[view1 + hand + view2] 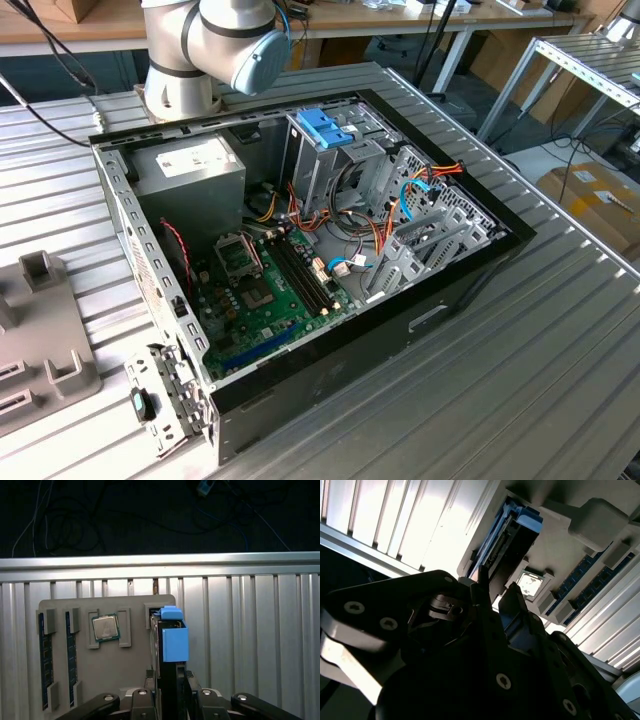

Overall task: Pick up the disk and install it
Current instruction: 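Pick up the disk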

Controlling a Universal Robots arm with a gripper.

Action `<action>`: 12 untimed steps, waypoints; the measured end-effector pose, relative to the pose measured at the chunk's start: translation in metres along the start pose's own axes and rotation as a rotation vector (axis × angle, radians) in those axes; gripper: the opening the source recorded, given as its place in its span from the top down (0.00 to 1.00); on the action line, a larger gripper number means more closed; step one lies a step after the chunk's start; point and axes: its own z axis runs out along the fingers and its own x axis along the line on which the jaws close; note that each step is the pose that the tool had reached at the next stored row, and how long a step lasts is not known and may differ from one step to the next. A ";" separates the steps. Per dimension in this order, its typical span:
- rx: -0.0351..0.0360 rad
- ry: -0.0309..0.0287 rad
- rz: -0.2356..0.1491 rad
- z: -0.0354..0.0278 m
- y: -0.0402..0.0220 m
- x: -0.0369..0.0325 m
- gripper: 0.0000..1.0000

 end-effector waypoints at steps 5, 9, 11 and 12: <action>-0.0001 0.0001 0.000 0.0020 0.0000 0.0001 0.64; -0.0015 0.0007 0.000 0.0054 0.0000 0.0002 0.64; -0.0011 0.0005 0.000 0.0076 -0.0001 0.0003 0.64; -0.0002 0.0001 0.000 0.0081 -0.0001 0.0003 0.64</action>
